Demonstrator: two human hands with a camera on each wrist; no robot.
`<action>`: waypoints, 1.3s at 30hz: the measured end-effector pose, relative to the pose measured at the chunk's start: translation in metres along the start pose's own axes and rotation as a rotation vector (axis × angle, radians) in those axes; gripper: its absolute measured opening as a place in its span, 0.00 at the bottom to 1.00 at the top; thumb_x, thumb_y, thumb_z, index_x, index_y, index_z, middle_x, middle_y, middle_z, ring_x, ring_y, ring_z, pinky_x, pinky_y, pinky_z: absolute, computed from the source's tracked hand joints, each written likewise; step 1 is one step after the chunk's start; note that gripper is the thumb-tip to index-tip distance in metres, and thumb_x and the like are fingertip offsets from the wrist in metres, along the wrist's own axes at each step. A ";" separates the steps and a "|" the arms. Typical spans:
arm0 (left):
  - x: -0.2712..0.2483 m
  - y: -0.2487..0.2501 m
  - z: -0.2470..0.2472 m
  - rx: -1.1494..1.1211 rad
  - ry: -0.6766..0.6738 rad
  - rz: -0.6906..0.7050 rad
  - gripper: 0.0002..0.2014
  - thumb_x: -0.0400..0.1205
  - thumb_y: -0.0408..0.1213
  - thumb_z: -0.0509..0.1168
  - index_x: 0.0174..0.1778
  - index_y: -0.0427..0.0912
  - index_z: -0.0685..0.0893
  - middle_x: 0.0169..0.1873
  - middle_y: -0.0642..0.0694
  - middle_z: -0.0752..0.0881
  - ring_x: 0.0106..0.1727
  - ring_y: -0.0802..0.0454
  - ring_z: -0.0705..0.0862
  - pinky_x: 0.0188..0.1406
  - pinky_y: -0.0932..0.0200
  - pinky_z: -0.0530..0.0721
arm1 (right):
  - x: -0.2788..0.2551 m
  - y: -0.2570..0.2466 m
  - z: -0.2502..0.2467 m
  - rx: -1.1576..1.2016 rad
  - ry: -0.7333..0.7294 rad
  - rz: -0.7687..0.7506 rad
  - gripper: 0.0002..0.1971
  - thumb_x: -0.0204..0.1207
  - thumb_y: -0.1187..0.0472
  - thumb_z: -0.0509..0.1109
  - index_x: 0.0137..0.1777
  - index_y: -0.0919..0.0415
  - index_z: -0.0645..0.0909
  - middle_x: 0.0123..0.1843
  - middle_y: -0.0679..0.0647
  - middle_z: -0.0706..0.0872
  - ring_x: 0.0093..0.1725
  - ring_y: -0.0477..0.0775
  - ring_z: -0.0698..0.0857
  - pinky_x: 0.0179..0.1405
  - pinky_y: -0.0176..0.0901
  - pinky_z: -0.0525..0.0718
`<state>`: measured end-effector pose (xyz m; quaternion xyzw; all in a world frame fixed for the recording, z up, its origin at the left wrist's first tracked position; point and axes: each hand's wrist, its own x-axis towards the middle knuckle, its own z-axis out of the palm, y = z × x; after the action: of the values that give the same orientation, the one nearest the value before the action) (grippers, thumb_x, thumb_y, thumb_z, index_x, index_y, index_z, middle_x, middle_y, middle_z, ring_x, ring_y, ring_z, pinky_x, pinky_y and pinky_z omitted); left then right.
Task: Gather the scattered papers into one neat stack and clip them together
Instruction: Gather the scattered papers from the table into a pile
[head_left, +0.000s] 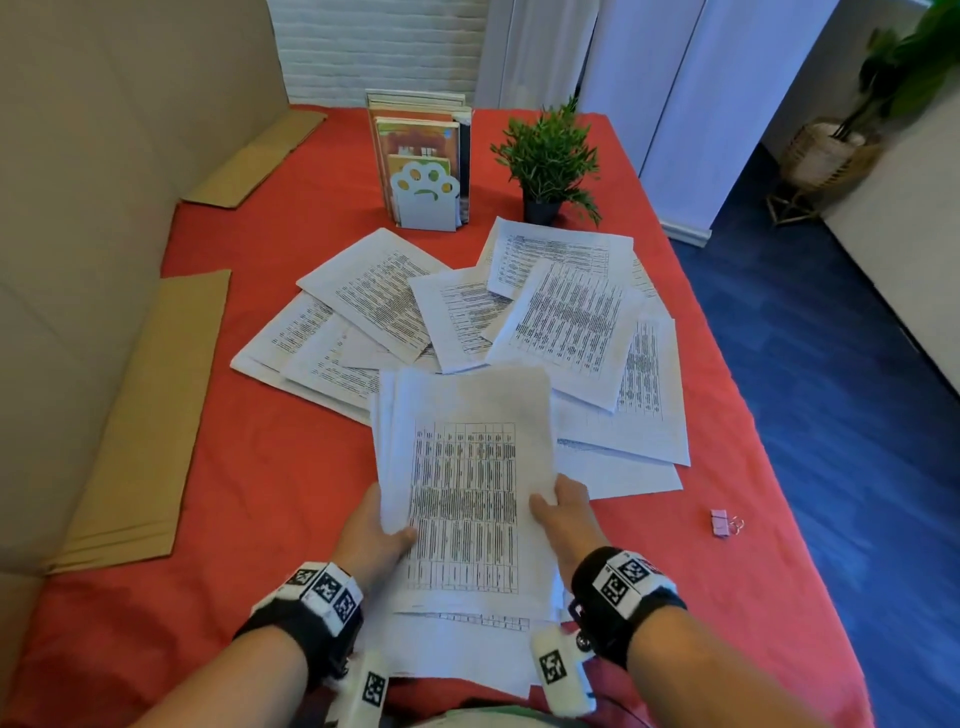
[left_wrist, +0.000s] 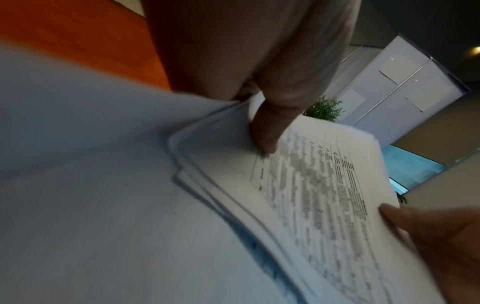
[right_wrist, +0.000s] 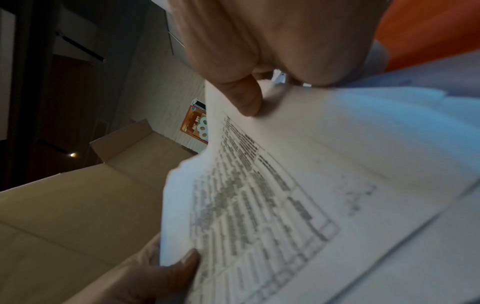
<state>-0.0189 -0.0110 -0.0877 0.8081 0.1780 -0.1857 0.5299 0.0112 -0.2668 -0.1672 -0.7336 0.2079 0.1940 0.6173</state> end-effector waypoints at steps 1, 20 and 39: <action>-0.001 0.000 -0.002 -0.013 0.010 0.022 0.26 0.76 0.29 0.69 0.68 0.48 0.71 0.59 0.49 0.82 0.62 0.47 0.81 0.65 0.50 0.78 | -0.014 -0.017 0.002 -0.019 0.042 -0.029 0.27 0.60 0.46 0.68 0.63 0.47 0.76 0.68 0.55 0.72 0.62 0.61 0.81 0.64 0.62 0.82; 0.002 -0.006 -0.048 0.118 0.327 0.075 0.18 0.79 0.21 0.60 0.62 0.42 0.75 0.48 0.42 0.84 0.45 0.44 0.83 0.35 0.62 0.77 | -0.010 -0.076 -0.044 -0.877 0.374 -0.113 0.31 0.73 0.55 0.68 0.77 0.40 0.65 0.83 0.53 0.57 0.80 0.62 0.59 0.74 0.61 0.67; 0.024 -0.016 -0.075 -0.277 0.499 -0.038 0.17 0.77 0.20 0.66 0.57 0.42 0.75 0.49 0.37 0.84 0.42 0.43 0.83 0.40 0.56 0.80 | 0.014 -0.094 -0.036 -0.984 0.172 -0.174 0.29 0.79 0.53 0.62 0.79 0.36 0.60 0.85 0.46 0.51 0.83 0.59 0.52 0.76 0.64 0.64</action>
<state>0.0027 0.0661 -0.0849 0.7454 0.3416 0.0353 0.5713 0.0754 -0.2891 -0.0916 -0.9654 0.0802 0.1557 0.1931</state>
